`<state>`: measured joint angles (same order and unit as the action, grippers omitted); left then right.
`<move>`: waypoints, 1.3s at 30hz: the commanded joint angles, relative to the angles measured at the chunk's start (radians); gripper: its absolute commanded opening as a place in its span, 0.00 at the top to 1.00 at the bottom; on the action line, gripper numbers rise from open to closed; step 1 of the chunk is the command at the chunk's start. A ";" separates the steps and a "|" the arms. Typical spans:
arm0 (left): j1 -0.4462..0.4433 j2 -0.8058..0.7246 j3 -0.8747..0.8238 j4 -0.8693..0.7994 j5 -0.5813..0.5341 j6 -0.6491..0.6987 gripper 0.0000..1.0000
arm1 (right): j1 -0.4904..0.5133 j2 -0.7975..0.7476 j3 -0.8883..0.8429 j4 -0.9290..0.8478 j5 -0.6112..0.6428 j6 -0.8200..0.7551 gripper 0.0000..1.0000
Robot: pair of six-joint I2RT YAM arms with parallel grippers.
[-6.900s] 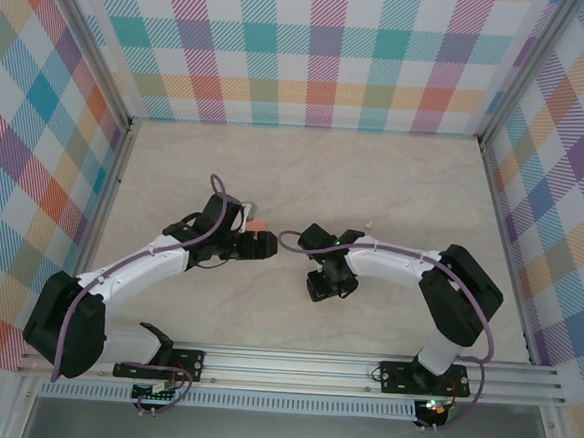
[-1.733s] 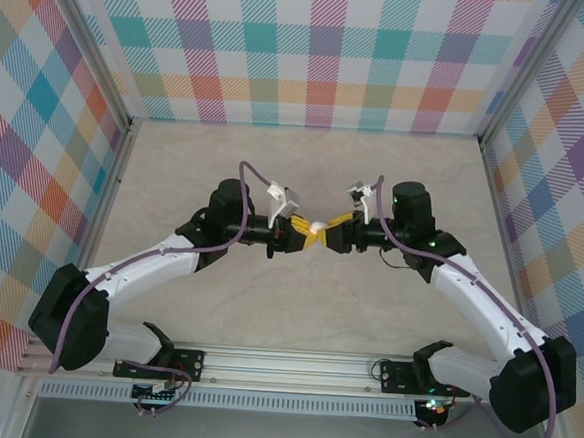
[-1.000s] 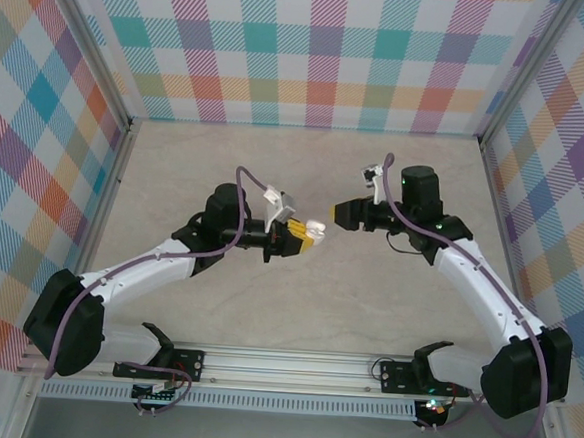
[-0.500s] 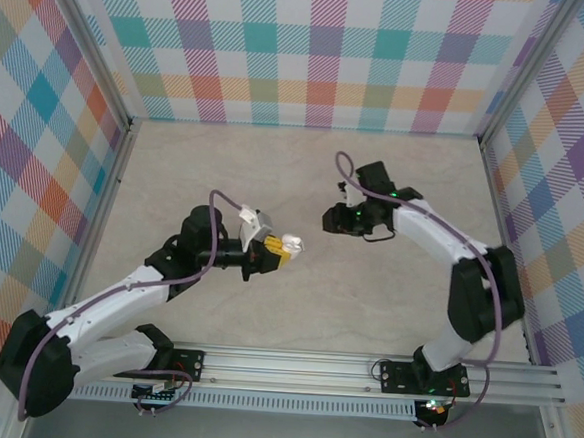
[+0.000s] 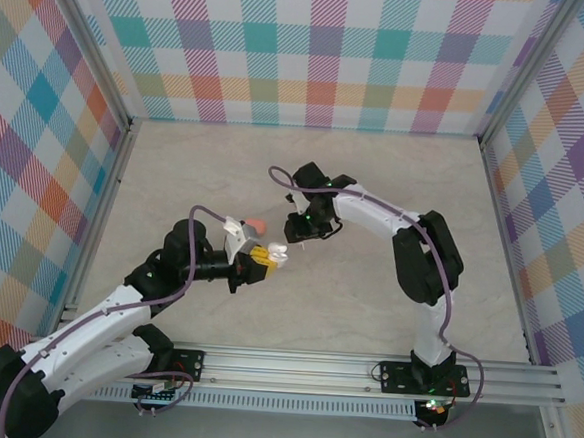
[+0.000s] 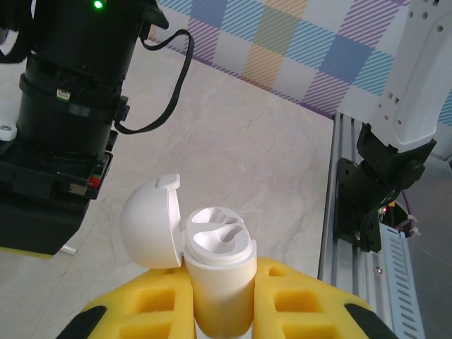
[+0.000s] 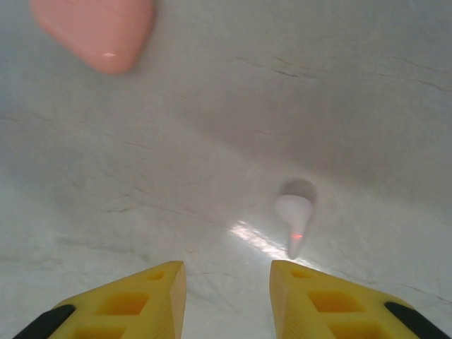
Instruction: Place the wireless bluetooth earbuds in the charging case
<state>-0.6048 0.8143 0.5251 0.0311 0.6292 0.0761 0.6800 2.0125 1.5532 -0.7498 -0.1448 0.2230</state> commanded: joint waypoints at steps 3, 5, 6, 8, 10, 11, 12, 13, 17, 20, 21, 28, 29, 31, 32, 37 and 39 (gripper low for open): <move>0.008 -0.039 -0.013 -0.029 -0.013 -0.006 1.00 | -0.005 0.036 0.039 -0.078 0.065 -0.037 0.64; 0.008 -0.050 -0.014 -0.040 -0.015 -0.004 1.00 | -0.005 0.048 0.042 -0.083 0.076 -0.037 0.64; 0.008 -0.054 -0.014 -0.040 -0.016 -0.004 1.00 | -0.006 0.052 0.042 -0.082 0.076 -0.037 0.64; 0.008 -0.062 -0.019 -0.043 -0.018 -0.002 1.00 | -0.005 0.063 0.052 -0.080 0.071 -0.037 0.65; 0.008 -0.063 -0.022 -0.044 -0.022 -0.001 1.00 | -0.005 0.073 0.064 -0.081 0.065 -0.037 0.67; 0.008 -0.062 -0.021 -0.045 -0.023 0.002 1.00 | -0.006 0.082 0.075 -0.083 0.060 -0.040 0.68; 0.008 -0.061 -0.020 -0.047 -0.027 0.006 1.00 | -0.005 0.088 0.086 -0.086 0.057 -0.043 0.69; 0.008 -0.061 -0.019 -0.051 -0.032 0.012 1.00 | -0.005 0.097 0.099 -0.091 0.054 -0.046 0.69; 0.008 -0.060 -0.007 -0.065 -0.043 0.031 1.00 | -0.005 0.120 0.132 -0.110 0.043 -0.069 0.70; 0.008 -0.057 -0.001 -0.072 -0.042 0.033 1.00 | -0.004 0.137 0.140 -0.126 0.040 -0.083 0.70; 0.008 -0.055 0.001 -0.074 -0.040 0.033 1.00 | -0.003 0.141 0.142 -0.130 0.040 -0.086 0.70; 0.008 -0.046 0.007 -0.080 -0.036 0.034 1.00 | -0.001 0.172 0.167 -0.151 0.039 -0.100 0.68; 0.008 -0.044 0.011 -0.082 -0.037 0.036 1.00 | -0.001 0.179 0.172 -0.157 0.038 -0.102 0.68; 0.008 -0.046 0.013 -0.086 -0.039 0.037 1.00 | 0.003 0.191 0.182 -0.165 0.037 -0.104 0.69; 0.008 -0.047 0.013 -0.089 -0.039 0.038 1.00 | 0.004 0.197 0.188 -0.170 0.037 -0.105 0.69; 0.008 -0.054 0.013 -0.101 -0.040 0.039 1.00 | 0.007 0.209 0.199 -0.178 0.040 -0.111 0.74; 0.008 -0.059 0.012 -0.102 -0.041 0.039 1.00 | 0.007 0.210 0.199 -0.177 0.040 -0.112 0.77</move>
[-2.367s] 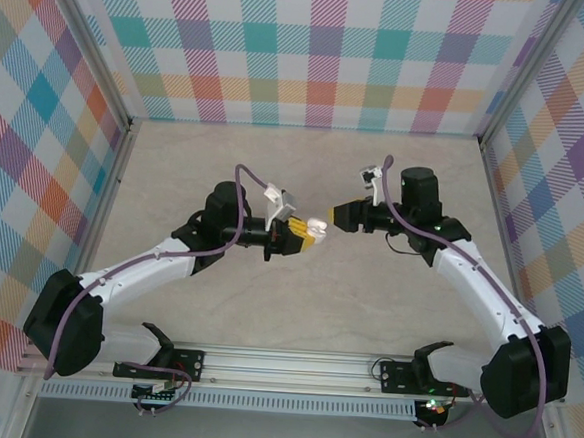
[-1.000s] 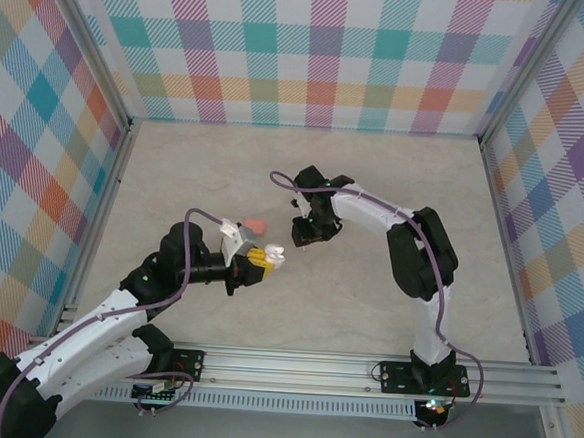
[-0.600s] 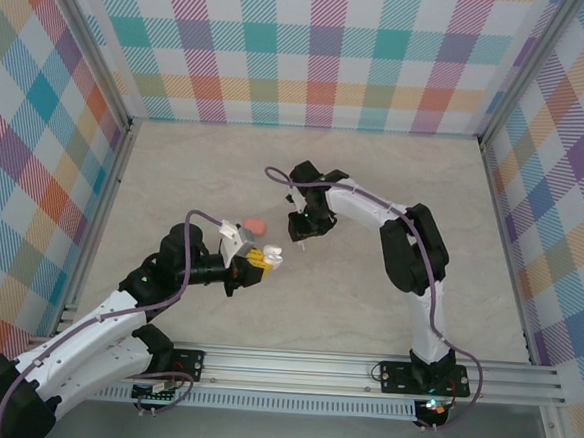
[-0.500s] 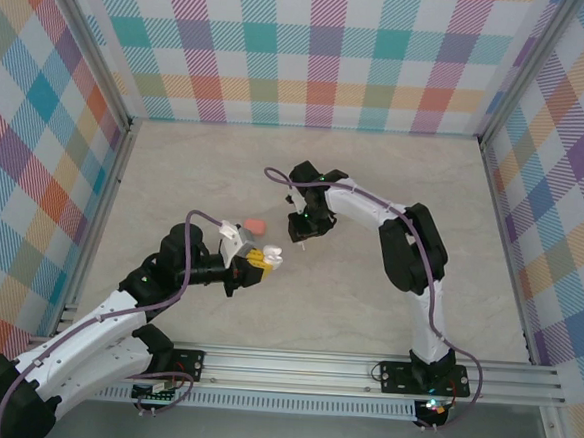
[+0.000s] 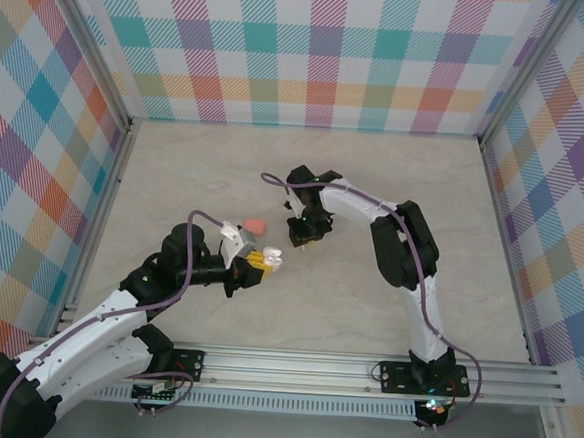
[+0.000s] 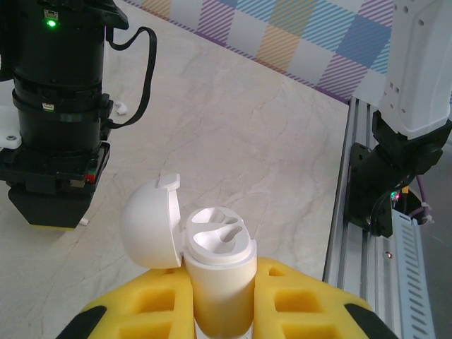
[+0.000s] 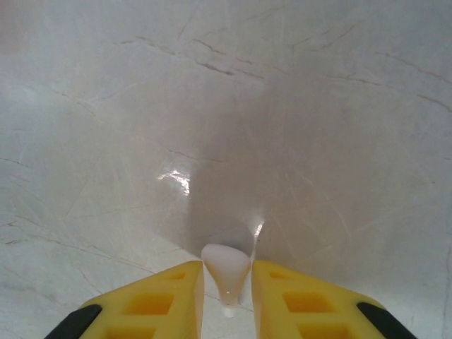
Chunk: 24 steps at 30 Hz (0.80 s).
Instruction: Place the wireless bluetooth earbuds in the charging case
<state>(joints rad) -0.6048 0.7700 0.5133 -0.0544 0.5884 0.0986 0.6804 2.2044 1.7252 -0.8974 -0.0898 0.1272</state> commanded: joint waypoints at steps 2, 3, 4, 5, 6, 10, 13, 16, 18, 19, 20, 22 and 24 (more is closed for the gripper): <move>0.009 -0.018 0.022 -0.016 -0.005 0.016 1.00 | 0.007 0.015 0.027 -0.029 -0.016 -0.015 0.80; 0.008 -0.018 0.021 -0.016 -0.006 0.016 1.00 | 0.007 0.014 0.027 -0.029 -0.016 -0.015 0.80; 0.009 -0.019 0.021 -0.016 -0.006 0.016 1.00 | 0.007 0.010 0.025 -0.028 -0.016 -0.015 0.81; 0.008 -0.020 0.021 -0.015 -0.006 0.016 1.00 | 0.007 0.006 0.022 -0.024 -0.018 -0.015 0.82; 0.009 -0.019 0.021 -0.015 -0.006 0.016 1.00 | 0.007 0.001 0.018 -0.020 -0.018 -0.015 0.83; 0.008 -0.020 0.024 -0.013 -0.007 0.016 1.00 | 0.007 -0.029 -0.007 0.006 -0.020 -0.009 0.86; 0.008 -0.021 0.030 -0.014 -0.009 0.016 1.00 | 0.001 -0.057 -0.033 0.036 -0.039 0.007 0.87; 0.008 -0.021 0.030 -0.011 -0.007 0.014 1.00 | -0.014 -0.093 -0.068 0.073 -0.069 0.033 0.88; 0.008 -0.022 0.030 -0.009 -0.007 0.010 1.00 | -0.027 -0.115 -0.093 0.098 -0.090 0.051 0.88; 0.008 -0.023 0.028 -0.007 -0.006 0.009 1.00 | -0.034 -0.126 -0.106 0.110 -0.099 0.057 0.88; 0.008 -0.023 0.029 -0.008 -0.007 0.008 1.00 | -0.040 -0.132 -0.117 0.116 -0.105 0.062 0.88; 0.008 -0.024 0.030 -0.007 -0.007 0.006 1.00 | -0.046 -0.137 -0.121 0.116 -0.105 0.063 0.88; 0.008 -0.024 0.028 -0.004 -0.007 0.004 1.00 | -0.049 -0.140 -0.126 0.112 -0.106 0.061 0.88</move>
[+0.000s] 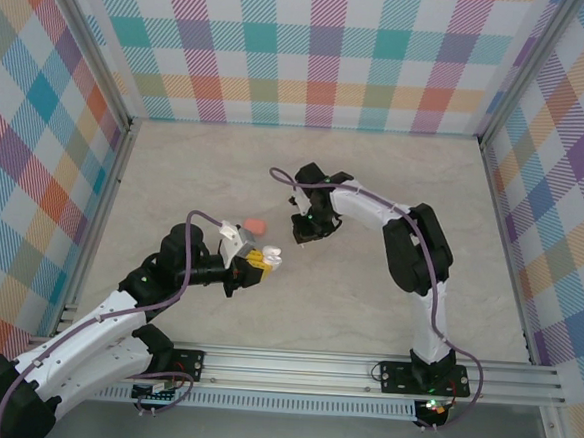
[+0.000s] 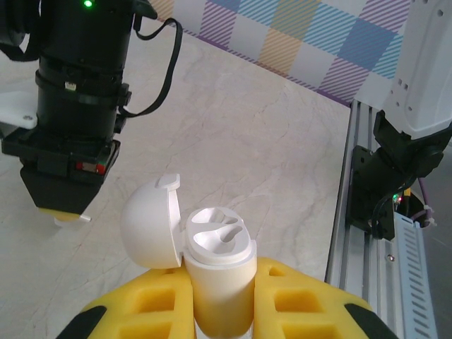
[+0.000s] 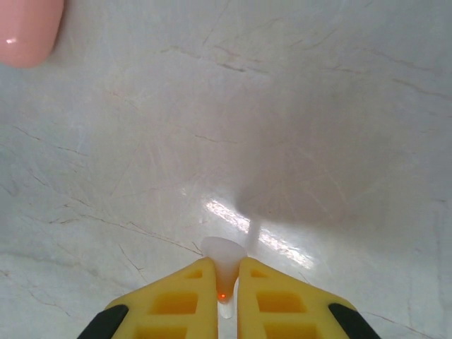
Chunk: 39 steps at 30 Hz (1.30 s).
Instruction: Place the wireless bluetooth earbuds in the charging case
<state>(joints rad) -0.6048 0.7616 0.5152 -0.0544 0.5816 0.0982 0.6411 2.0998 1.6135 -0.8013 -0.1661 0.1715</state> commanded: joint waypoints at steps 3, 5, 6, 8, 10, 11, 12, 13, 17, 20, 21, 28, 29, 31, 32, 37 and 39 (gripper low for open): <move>0.008 -0.015 0.019 0.010 -0.001 -0.002 1.00 | -0.013 -0.065 -0.042 0.042 -0.040 0.026 0.89; 0.009 -0.012 0.011 0.033 0.000 -0.013 1.00 | -0.025 -0.106 -0.074 0.080 -0.050 0.046 0.91; 0.008 -0.009 0.008 0.045 0.001 -0.019 1.00 | -0.032 -0.126 -0.088 0.099 -0.059 0.056 0.91; 0.008 0.000 0.011 0.063 0.004 -0.027 1.00 | -0.056 -0.179 -0.122 0.146 -0.095 0.087 0.92; 0.007 0.015 0.022 0.069 0.009 -0.029 1.00 | -0.080 -0.229 -0.157 0.195 -0.131 0.117 0.92; 0.008 0.024 0.029 0.072 0.010 -0.029 1.00 | -0.093 -0.256 -0.172 0.216 -0.146 0.131 0.92; 0.008 0.035 0.034 0.079 0.012 -0.029 1.00 | -0.103 -0.280 -0.184 0.233 -0.159 0.141 0.92; 0.008 0.042 0.038 0.088 0.014 -0.032 1.00 | -0.109 -0.300 -0.192 0.245 -0.170 0.147 0.92; 0.008 0.082 0.061 0.128 0.030 -0.054 1.00 | -0.124 -0.382 -0.223 0.282 -0.196 0.155 0.91; 0.009 0.102 0.060 0.178 0.035 -0.082 1.00 | -0.129 -0.443 -0.239 0.296 -0.212 0.154 0.91; 0.008 0.108 0.056 0.200 0.035 -0.094 1.00 | -0.130 -0.466 -0.246 0.300 -0.214 0.154 0.91; 0.008 0.170 0.106 0.222 0.049 -0.104 1.00 | -0.142 -0.647 -0.286 0.312 -0.217 0.130 0.91; 0.008 0.182 0.117 0.226 0.058 -0.103 1.00 | -0.145 -0.677 -0.289 0.308 -0.213 0.124 0.91; 0.008 0.211 0.138 0.241 0.075 -0.111 1.00 | -0.146 -0.729 -0.292 0.306 -0.219 0.110 0.90; 0.008 0.227 0.147 0.251 0.084 -0.115 1.00 | -0.146 -0.757 -0.294 0.307 -0.227 0.106 0.90; 0.007 0.308 0.194 0.287 0.136 -0.115 1.00 | -0.146 -0.877 -0.325 0.373 -0.305 0.114 0.89; 0.005 0.334 0.210 0.305 0.155 -0.115 1.00 | -0.146 -0.913 -0.353 0.424 -0.343 0.137 0.89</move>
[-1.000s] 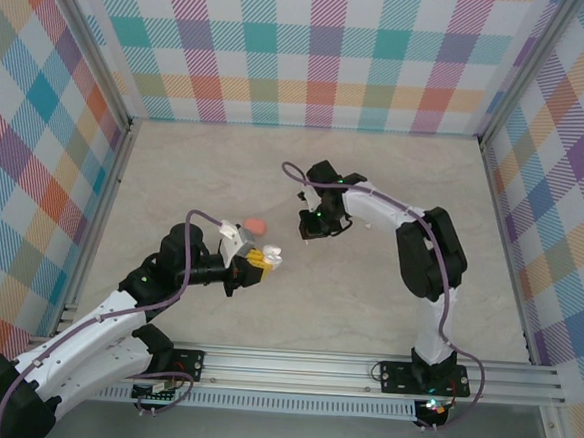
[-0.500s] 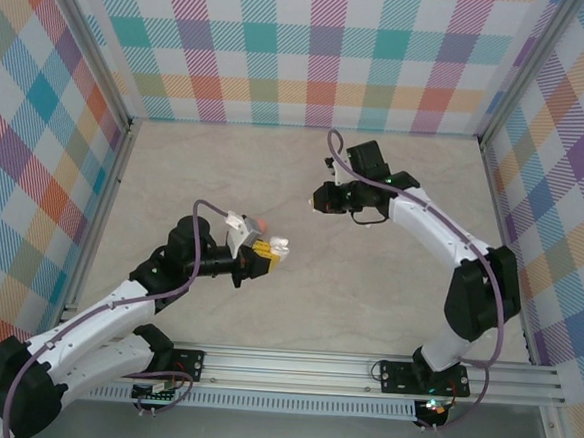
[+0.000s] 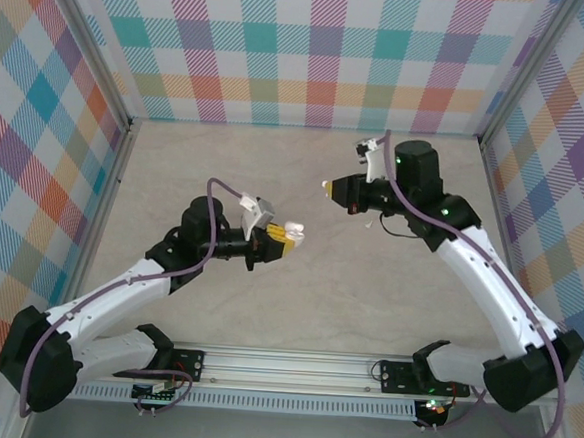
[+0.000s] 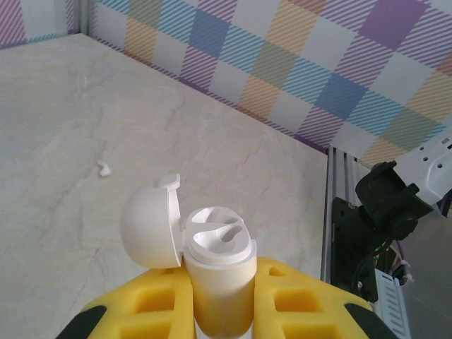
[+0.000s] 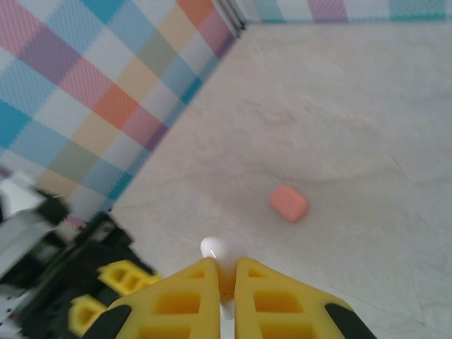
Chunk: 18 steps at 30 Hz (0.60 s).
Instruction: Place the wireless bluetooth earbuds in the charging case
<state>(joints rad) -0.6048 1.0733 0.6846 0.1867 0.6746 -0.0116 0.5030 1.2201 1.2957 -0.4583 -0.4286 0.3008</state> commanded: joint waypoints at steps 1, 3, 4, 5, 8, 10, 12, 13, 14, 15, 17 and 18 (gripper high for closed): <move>0.005 0.036 0.051 0.071 0.072 -0.007 1.00 | -0.009 -0.048 -0.053 0.111 -0.102 0.021 0.89; 0.002 0.058 0.066 0.089 0.088 -0.007 1.00 | -0.008 -0.070 -0.090 0.162 -0.140 0.035 0.87; 0.001 0.071 0.073 0.101 0.097 -0.007 1.00 | -0.008 -0.080 -0.115 0.191 -0.149 0.034 0.87; 0.000 0.082 0.080 0.115 0.109 -0.006 1.00 | -0.008 -0.089 -0.140 0.220 -0.153 0.036 0.87; -0.004 0.112 0.099 0.148 0.126 -0.007 1.00 | -0.005 -0.106 -0.188 0.286 -0.190 0.061 0.87; -0.006 0.125 0.099 0.187 0.125 -0.008 1.00 | 0.004 -0.117 -0.217 0.342 -0.207 0.077 0.87; -0.011 0.134 0.090 0.236 0.127 -0.006 1.00 | 0.015 -0.125 -0.245 0.388 -0.212 0.079 0.87; -0.014 0.137 0.084 0.268 0.124 -0.005 1.00 | 0.018 -0.128 -0.262 0.412 -0.213 0.080 0.86; -0.018 0.139 0.076 0.302 0.118 -0.004 1.00 | 0.020 -0.129 -0.277 0.434 -0.219 0.082 0.86; -0.021 0.139 0.065 0.335 0.112 -0.004 1.00 | 0.020 -0.131 -0.288 0.453 -0.225 0.087 0.86; -0.023 0.137 0.044 0.390 0.097 -0.004 1.00 | 0.022 -0.137 -0.305 0.490 -0.248 0.093 0.86; -0.023 0.134 0.032 0.416 0.089 -0.003 1.00 | 0.023 -0.141 -0.313 0.509 -0.257 0.094 0.86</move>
<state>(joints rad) -0.6147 1.2144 0.7433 0.4511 0.7666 -0.0120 0.5186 1.1088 0.9997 -0.0780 -0.6262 0.3813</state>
